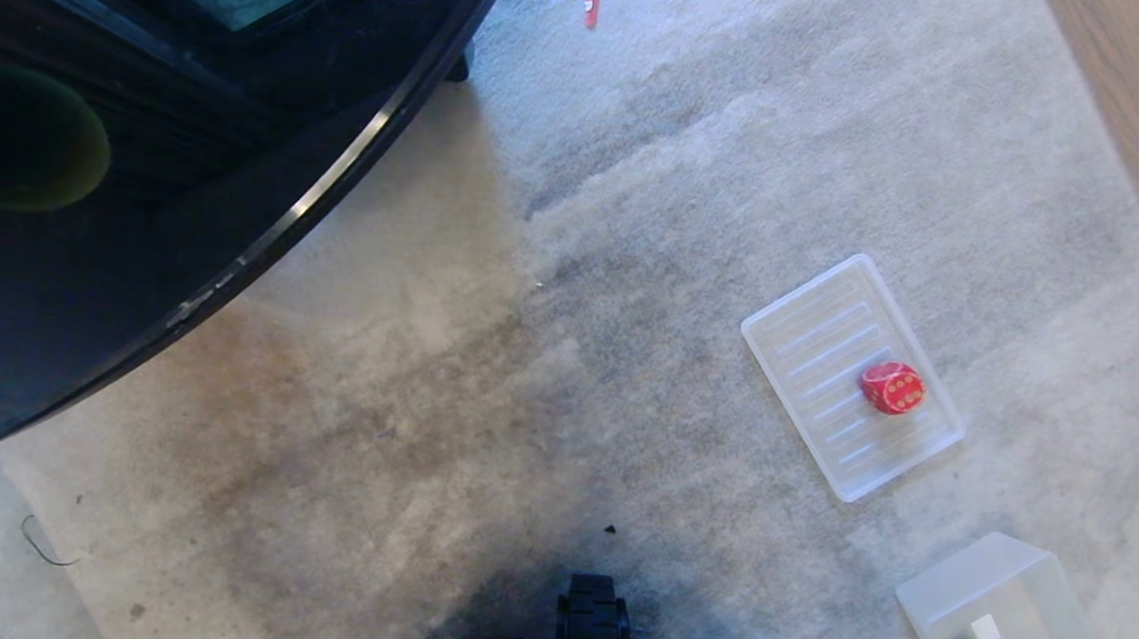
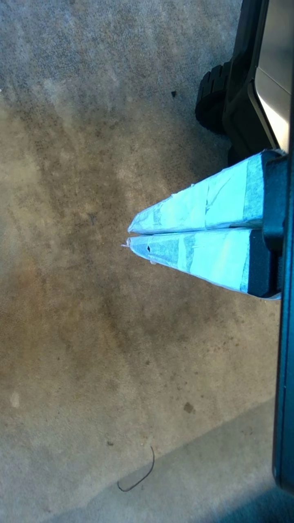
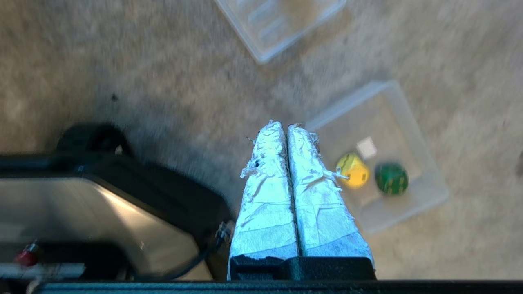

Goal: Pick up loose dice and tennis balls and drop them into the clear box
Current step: Pick up toys out of the box

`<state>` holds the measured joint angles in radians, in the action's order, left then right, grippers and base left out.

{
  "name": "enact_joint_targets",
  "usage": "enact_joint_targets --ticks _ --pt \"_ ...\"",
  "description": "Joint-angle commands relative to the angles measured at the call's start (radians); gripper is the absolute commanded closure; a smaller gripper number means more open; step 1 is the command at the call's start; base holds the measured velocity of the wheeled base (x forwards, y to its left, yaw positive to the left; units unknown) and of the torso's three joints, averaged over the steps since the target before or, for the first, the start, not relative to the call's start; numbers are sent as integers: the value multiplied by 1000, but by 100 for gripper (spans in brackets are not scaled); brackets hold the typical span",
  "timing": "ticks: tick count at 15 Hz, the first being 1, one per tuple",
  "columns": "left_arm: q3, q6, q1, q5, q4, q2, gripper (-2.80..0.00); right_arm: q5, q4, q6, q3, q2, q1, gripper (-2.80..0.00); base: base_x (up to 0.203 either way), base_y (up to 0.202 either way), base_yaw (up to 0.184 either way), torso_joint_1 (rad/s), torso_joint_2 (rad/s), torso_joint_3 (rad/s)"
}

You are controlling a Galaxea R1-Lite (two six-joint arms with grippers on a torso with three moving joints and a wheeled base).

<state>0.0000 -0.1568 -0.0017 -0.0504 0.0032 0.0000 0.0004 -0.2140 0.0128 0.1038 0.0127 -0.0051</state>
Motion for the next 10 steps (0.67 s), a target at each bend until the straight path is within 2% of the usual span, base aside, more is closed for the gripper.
enact_joint_targets --ticks 1,6,10 --pt "0 -1 0 0 0 0 0 -1 2 -11 56 66 -3 0 0 0 0 0 0 0" --pt "0 -1 0 0 0 0 0 -5 8 -162 334 541 -10 0 0 0 0 0 0 0" --pt "0 -1 0 0 0 0 0 -21 173 -235 456 953 -30 0 0 0 0 0 0 0"
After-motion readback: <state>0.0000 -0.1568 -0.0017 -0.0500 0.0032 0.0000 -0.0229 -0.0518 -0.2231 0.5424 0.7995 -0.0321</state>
